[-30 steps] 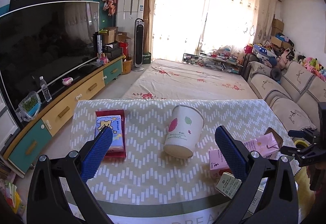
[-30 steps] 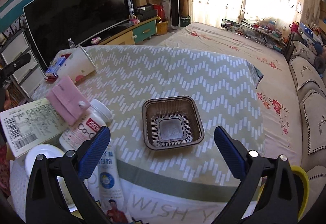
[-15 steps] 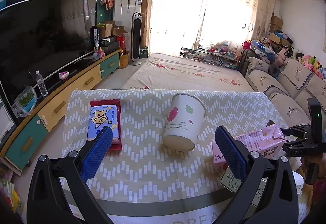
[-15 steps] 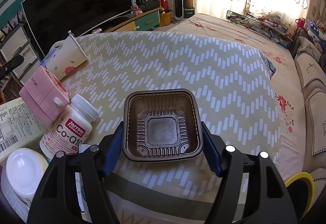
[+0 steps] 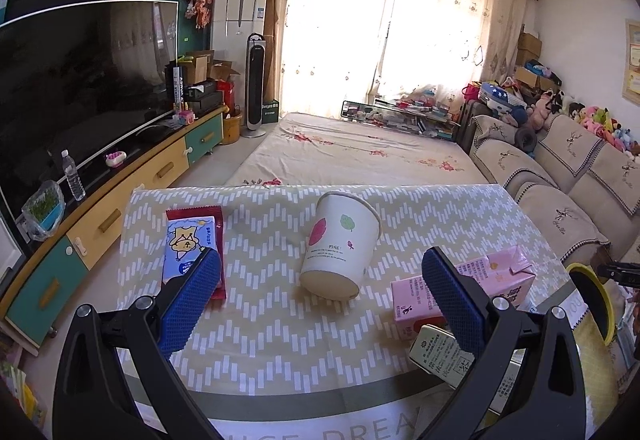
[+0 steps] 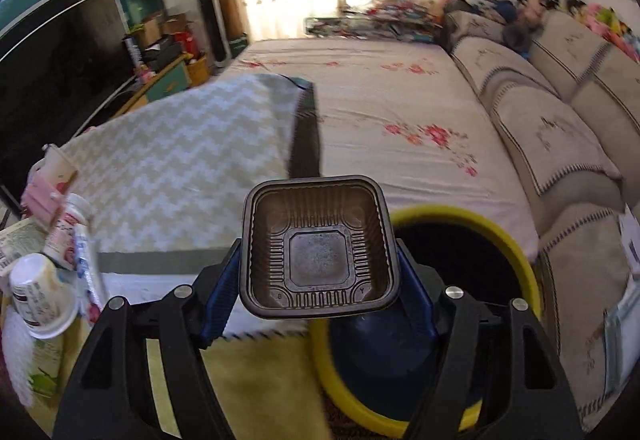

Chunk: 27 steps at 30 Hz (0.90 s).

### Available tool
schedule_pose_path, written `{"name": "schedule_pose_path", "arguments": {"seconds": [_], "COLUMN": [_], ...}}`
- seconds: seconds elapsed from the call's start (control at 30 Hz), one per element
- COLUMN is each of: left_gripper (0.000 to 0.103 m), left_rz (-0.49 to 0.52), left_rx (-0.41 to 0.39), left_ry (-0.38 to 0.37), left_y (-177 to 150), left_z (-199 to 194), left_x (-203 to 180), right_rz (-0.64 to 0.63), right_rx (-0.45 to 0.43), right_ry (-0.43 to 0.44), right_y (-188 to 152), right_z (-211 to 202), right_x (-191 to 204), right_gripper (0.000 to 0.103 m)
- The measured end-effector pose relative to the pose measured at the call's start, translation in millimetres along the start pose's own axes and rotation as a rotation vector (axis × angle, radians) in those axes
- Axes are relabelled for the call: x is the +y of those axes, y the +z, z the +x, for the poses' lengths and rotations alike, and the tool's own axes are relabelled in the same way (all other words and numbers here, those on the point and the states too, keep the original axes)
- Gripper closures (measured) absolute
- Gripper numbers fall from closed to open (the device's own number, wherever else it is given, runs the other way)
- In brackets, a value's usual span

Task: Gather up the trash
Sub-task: 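Carry the brown tray with the right gripper over the bin and release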

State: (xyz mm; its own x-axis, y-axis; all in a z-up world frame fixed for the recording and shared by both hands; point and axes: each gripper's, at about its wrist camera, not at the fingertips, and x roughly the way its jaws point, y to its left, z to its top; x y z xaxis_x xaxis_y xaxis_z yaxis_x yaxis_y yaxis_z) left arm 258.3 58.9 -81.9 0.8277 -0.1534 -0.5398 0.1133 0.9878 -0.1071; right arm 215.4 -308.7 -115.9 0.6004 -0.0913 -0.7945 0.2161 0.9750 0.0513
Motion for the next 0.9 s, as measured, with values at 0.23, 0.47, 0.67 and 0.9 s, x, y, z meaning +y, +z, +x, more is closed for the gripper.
{"name": "schedule_pose_path", "arguments": {"seconds": [0.23, 0.47, 0.67, 0.9], "left_gripper": [0.004, 0.004, 0.004, 0.004], "left_rz": [0.008, 0.018, 0.030, 0.114], "left_rx": [0.005, 0.009, -0.006, -0.042], "left_ry": [-0.009, -0.017, -0.094, -0.168], "left_y": [1, 1, 7, 10], "left_z": [0, -1, -19, -56], "left_x": [-4, -9, -21, -53], "right_rz": [0.135, 0.153, 0.144, 0.140], "right_rx": [0.106, 0.073, 0.042, 0.031], "right_ry": [-0.115, -0.166, -0.161, -0.134], "right_y": [-27, -33, -39, -45], "right_z": [36, 38, 20, 2], "right_x": [-69, -69, -60, -47], "right_gripper": [0.030, 0.014, 0.014, 0.014]}}
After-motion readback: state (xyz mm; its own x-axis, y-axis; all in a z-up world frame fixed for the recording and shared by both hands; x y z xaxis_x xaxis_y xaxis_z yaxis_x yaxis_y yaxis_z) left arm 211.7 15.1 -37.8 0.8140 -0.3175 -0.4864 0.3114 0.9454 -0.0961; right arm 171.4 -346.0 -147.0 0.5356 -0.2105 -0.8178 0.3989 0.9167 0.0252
